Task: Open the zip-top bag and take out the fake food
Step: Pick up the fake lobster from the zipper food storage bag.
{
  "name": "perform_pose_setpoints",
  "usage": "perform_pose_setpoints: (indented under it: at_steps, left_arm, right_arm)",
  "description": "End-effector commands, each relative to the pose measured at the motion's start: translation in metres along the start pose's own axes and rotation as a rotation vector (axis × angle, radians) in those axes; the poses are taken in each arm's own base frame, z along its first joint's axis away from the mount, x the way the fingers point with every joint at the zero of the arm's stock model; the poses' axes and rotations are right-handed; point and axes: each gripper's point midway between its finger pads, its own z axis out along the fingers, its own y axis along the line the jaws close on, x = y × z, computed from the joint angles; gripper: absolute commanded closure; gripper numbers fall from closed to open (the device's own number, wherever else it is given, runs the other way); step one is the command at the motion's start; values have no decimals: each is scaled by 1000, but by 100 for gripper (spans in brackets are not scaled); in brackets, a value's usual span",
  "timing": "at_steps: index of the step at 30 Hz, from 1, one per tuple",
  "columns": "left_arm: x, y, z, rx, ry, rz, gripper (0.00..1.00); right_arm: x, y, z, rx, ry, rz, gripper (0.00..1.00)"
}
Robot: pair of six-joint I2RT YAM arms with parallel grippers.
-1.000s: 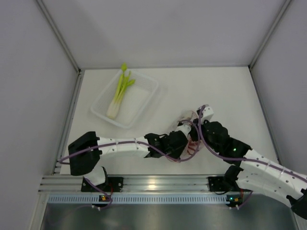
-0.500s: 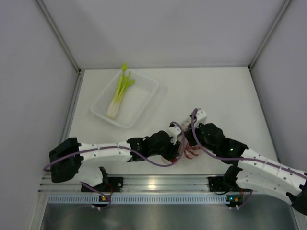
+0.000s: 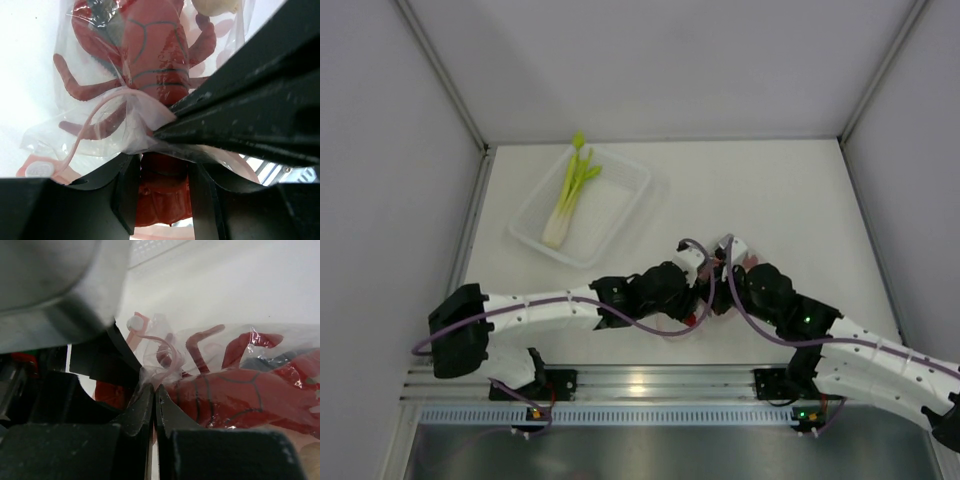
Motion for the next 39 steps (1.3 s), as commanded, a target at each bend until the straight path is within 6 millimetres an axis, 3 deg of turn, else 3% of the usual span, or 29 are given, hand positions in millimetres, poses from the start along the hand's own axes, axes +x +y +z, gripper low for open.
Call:
perform_pose_setpoints:
  at_steps: [1,5,6,8,17,24,29,32,39]
  left_arm:
    - [-42,-22,1,25,-47,-76,100]
    - [-36,-40,-3,99,46,-104,100]
    - [-29,-38,-6,89,86,-103,100]
    - [-33,-40,-11,82,107,-103,100]
    - [-7,-9,-32,-17,325,-68,100]
    - [-3,4,-34,-44,337,-83,100]
    - [-3,11,-37,-55,337,-93,100]
    - [-14,20,-42,-85,295,-141,100]
    - [-36,37,-37,-185,219,-211,100]
  right_arm:
    - [-4,2,-3,0,-17,-49,100]
    - [0,-27,-4,157,-1,-67,100]
    - [0,-30,-4,175,-1,-67,100]
    - [-1,-39,-5,231,-5,-63,100]
    - [6,-54,2,315,13,-68,100]
    - [0,-39,12,240,-23,-33,100]
    - [3,-52,10,308,-2,-64,100]
    - [6,-50,10,288,-5,-63,100]
    - [-5,-9,18,78,-83,-47,100]
